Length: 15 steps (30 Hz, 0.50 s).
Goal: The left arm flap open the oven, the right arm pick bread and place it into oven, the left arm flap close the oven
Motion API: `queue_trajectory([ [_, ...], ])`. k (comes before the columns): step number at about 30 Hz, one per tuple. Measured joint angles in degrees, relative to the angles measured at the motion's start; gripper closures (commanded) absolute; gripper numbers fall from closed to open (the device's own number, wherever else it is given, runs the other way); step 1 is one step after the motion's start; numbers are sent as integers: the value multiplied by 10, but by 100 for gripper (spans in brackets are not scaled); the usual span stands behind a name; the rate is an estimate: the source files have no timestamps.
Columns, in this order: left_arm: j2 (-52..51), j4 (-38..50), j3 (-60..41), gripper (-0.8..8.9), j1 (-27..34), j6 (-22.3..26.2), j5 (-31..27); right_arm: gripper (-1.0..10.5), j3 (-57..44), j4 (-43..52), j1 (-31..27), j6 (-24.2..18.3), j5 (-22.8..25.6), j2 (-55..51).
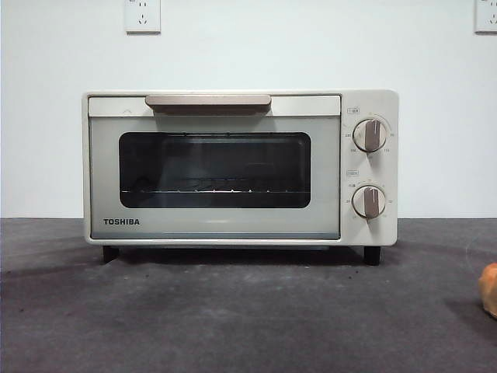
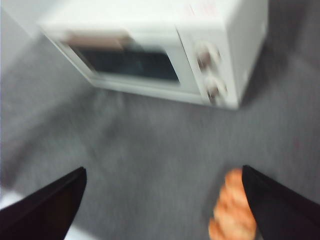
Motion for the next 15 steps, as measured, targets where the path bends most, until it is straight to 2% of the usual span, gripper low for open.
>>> queue_trajectory([
  [4, 12, 0, 0, 282, 0, 4, 0, 449, 0, -39, 0, 0, 2, 54],
  [11, 28, 0, 0, 282, 0, 4, 0, 449, 0, -53, 1, 0, 66, 165],
  [15, 28, 0, 0, 282, 0, 4, 0, 449, -24, -40, 11, 0, 75, 217],
])
